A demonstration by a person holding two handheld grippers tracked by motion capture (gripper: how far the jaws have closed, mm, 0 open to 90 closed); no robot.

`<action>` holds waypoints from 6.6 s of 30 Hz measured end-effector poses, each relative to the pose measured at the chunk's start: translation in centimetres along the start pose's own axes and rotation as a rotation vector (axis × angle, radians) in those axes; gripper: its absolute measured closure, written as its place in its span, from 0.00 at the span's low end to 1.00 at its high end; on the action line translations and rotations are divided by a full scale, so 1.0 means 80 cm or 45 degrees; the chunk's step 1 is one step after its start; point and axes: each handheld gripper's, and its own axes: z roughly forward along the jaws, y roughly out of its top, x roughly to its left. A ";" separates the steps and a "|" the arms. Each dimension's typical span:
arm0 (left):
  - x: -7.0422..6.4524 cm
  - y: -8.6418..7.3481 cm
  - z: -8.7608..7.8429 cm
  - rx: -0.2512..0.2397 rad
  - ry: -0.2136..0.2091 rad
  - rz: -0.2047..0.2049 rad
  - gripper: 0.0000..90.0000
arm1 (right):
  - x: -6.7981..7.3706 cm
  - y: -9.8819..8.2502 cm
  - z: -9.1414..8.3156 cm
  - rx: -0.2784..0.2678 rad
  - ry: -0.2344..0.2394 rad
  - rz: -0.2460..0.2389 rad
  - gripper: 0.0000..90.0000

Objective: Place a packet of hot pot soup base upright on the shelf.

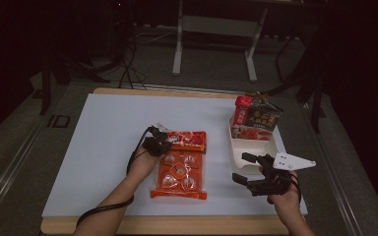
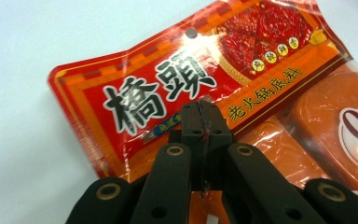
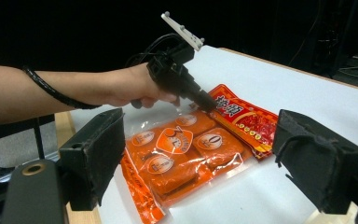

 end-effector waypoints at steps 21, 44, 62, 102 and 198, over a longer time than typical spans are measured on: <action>-0.025 -0.011 -0.004 0.025 -0.061 0.050 1.00 | 0.002 0.001 0.001 -0.002 0.006 -0.003 0.19; -0.047 -0.026 -0.031 0.016 -0.170 0.116 1.00 | 0.004 0.003 0.003 -0.003 0.017 -0.002 0.20; 0.000 -0.038 -0.093 -0.212 -0.128 -0.019 0.55 | 0.009 0.006 -0.001 -0.022 -0.044 -0.067 0.17; 0.046 -0.050 -0.014 -0.086 -0.280 -0.182 0.66 | 0.007 0.001 0.001 0.014 -0.068 -0.082 0.17; -0.070 0.000 -0.185 -0.528 -0.270 0.280 1.00 | 0.018 0.022 0.006 -0.008 -0.129 -0.007 0.16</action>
